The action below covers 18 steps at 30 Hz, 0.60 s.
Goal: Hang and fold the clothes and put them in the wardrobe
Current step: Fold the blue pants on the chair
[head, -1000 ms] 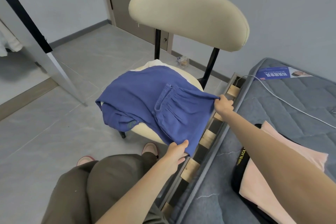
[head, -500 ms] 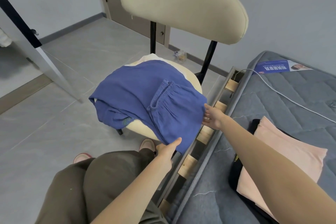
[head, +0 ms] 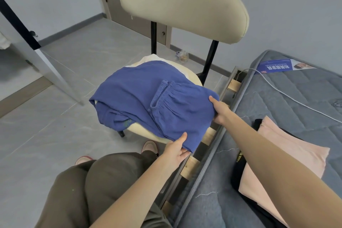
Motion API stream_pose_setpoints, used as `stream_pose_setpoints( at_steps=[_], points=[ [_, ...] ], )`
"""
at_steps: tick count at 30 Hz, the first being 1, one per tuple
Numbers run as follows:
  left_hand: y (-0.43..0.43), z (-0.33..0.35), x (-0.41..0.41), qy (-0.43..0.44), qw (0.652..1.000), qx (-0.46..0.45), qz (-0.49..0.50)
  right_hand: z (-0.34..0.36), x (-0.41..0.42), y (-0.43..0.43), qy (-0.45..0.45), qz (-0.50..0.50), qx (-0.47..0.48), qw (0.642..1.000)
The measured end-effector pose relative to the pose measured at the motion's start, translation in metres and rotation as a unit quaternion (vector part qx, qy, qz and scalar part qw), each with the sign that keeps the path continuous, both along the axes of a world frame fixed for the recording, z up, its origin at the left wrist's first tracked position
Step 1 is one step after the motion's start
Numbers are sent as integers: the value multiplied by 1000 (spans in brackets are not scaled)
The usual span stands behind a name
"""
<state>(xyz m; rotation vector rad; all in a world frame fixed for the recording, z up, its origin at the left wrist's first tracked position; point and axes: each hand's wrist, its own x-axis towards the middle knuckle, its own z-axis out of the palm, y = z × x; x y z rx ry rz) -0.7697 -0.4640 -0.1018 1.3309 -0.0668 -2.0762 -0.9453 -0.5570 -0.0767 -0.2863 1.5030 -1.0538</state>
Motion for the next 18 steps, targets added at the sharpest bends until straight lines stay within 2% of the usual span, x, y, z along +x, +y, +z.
stream_pose_setpoints(
  at_steps=[3,9,13,18],
  points=[
    [7,15,-10,17,1000,-15,7,15,-9,3,46,-11,-46,998],
    [20,46,-32,49,995,-77,32,49,-30,23,76,-28,-92,993],
    [38,69,-48,88,994,-60,13,64,-49,44,104,-39,-99,989],
    [65,92,-67,75,996,-46,-20,72,-76,71,130,-66,-108,983]
  ],
)
